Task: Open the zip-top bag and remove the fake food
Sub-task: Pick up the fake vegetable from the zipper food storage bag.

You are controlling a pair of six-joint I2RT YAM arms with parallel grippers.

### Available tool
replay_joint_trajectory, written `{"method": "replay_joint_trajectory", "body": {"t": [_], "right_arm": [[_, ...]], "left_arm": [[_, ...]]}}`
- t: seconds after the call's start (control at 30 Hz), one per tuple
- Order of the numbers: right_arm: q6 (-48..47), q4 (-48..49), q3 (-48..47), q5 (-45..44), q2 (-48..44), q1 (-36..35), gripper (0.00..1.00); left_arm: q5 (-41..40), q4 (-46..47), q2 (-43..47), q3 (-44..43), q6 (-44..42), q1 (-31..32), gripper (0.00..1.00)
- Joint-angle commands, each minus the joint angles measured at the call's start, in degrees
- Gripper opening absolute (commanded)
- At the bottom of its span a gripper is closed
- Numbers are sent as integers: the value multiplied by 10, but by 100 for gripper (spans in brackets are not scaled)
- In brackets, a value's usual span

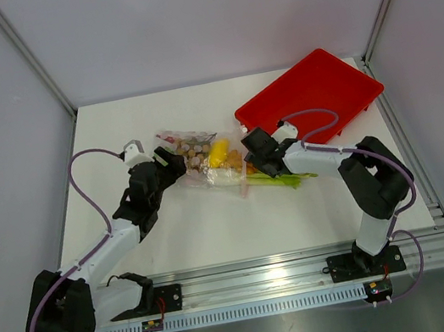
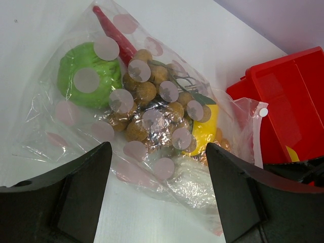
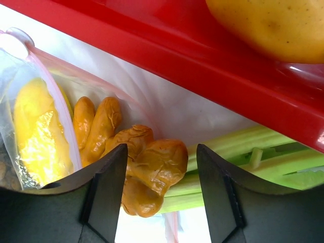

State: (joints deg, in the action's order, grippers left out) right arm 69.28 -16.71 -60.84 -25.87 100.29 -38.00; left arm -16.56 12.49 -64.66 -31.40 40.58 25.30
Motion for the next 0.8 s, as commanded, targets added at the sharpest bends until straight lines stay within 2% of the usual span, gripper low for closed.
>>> {"method": "replay_joint_trajectory", "body": {"t": [0.0,0.23,0.47,0.57,0.7,0.77], "right_arm": [[9,26,-16,-8,3,-6,63],[18,24,-17,-30,5,-23,62],[40,68,10,-35,3,-23,63],[56,97,34,-43,-10,-23,67],[72,106,47,-37,-12,-23,63],[81,105,49,-37,-10,-23,52]], "left_arm": [[-1,23,5,-21,1,2,79],[-1,24,4,-20,-1,2,79],[0,25,-3,-21,0,2,79],[2,26,-4,-21,0,3,79],[3,25,-4,-21,1,2,79],[4,25,-4,-20,2,2,79]]}}
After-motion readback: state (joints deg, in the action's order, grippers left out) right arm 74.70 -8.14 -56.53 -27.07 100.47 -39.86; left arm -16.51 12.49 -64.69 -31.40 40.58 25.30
